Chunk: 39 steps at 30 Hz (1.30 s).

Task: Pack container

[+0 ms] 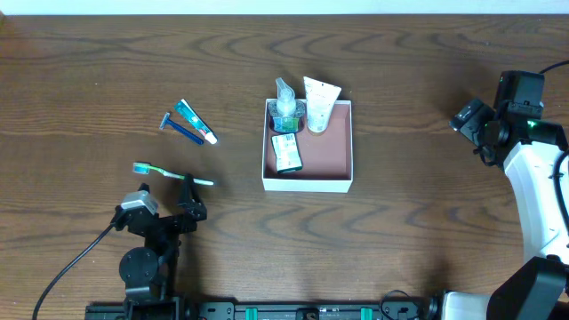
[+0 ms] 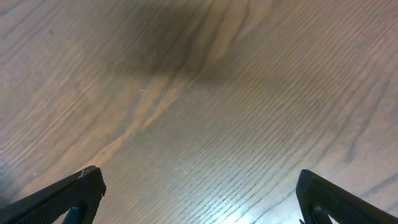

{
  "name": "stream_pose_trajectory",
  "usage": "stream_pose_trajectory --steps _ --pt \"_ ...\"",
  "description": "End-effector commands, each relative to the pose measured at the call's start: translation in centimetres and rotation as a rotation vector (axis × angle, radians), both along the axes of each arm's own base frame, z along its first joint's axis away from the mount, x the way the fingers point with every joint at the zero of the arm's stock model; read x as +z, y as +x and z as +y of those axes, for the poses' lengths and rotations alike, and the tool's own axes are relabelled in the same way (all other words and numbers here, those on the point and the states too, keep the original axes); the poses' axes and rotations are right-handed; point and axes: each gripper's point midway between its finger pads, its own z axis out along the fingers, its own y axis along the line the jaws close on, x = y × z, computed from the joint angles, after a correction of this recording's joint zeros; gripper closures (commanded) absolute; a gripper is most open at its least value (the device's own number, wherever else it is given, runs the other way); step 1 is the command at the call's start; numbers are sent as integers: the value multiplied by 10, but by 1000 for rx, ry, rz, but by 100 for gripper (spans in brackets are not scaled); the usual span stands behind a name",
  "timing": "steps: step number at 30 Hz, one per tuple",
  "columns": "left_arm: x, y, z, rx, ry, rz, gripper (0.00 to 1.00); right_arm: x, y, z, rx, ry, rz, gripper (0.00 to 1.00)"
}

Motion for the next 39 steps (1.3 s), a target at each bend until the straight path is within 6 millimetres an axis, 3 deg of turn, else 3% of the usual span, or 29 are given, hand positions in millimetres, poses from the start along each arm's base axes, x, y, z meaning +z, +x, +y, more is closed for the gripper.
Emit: stream_pose_trajectory --steps 1,7,15,20,25,29,34,39 --pt "3 -2 -16 -83 -54 33 2 0 0 0 8 11 5 1" --pt "19 -3 -18 -88 -94 180 2 -1 -1 0 8 13 10 1" --pt "40 13 -17 -88 -97 529 2 -1 -2 0 6 8 11 1" --pt "29 15 -17 -92 -98 725 2 -1 -2 -1 6 4 12 1" --pt "5 11 -16 -86 -109 842 2 2 -7 -24 -25 -61 25 1" --pt "-3 11 -16 -85 -113 876 2 -2 -14 -32 -40 74 3 1" --pt "-6 17 -16 -85 -114 881 2 0 -14 -37 44 184 -52 1" --pt "-10 21 -16 -85 -115 887 2 1 -9 -31 282 70 -25 1"
